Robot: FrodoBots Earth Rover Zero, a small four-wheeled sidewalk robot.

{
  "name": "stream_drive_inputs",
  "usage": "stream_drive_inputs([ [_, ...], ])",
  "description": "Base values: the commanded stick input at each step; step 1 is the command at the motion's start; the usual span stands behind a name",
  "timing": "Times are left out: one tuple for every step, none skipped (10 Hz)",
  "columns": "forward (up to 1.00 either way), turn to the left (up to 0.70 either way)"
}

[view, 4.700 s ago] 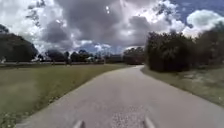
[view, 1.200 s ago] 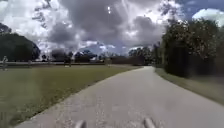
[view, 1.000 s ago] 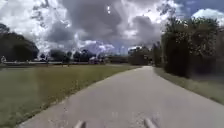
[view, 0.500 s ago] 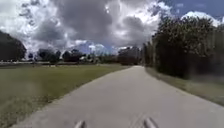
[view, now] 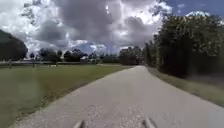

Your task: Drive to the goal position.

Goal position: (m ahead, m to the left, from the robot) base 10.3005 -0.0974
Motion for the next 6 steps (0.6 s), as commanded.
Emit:
stream_drive_inputs([
  [0.70, 0.00],
  [0.70, 0.00],
  [0.70, 0.00],
  [0.70, 0.00],
  [0.70, 0.00],
  [0.70, 0.00],
])
